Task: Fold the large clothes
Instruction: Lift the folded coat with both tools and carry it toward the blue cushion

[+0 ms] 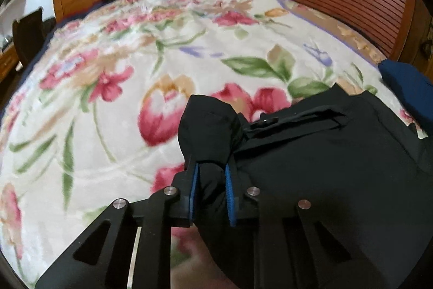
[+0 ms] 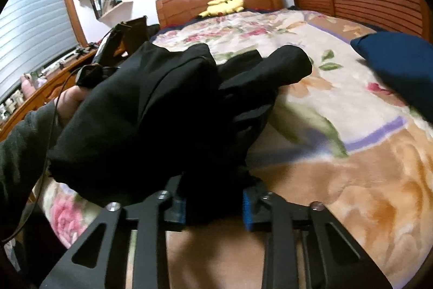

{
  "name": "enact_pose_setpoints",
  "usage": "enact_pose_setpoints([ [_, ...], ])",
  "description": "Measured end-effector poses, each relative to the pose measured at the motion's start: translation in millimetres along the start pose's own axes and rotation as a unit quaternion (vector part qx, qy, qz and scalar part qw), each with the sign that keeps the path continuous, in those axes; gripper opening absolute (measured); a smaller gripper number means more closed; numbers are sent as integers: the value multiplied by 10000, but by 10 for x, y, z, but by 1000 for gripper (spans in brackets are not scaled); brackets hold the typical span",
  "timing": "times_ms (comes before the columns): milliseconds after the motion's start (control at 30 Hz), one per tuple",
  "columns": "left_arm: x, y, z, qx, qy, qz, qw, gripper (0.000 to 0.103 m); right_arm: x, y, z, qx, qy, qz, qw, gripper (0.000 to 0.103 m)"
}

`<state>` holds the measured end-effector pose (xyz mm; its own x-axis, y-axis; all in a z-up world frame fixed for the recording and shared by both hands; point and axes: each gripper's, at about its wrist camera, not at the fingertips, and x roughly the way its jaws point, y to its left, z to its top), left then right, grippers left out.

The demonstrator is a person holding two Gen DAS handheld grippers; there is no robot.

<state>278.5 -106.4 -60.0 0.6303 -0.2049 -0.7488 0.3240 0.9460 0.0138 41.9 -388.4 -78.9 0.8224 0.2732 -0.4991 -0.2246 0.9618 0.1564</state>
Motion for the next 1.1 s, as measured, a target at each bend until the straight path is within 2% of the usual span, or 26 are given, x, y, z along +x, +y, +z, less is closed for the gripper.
enact_pose_setpoints([
  [333, -674, -263, 247, 338, -469, 271, 9980, 15, -311, -65, 98, -328, -524, -217, 9979, 15],
  [567, -1011, -715, 547, 453, -1014, 344, 9932, 15, -625, -281, 356, -708, -834, -763, 9911, 14],
  [800, -1018, -1474, 1010, 634, -1297, -54, 9895, 14, -1185, -717, 648, -765, -1084, -1408, 9811, 13],
  [1033, -848, -2458, 1401, 787, -1515, -897, 9812, 15, -1799, -1328, 673, -557, -1176, -2332, 9637, 13],
  [1100, -799, -2730, 1441, 939, -1513, -997, 9790, 15, -1941, -1510, 639, -475, -1139, -2581, 9582, 12],
])
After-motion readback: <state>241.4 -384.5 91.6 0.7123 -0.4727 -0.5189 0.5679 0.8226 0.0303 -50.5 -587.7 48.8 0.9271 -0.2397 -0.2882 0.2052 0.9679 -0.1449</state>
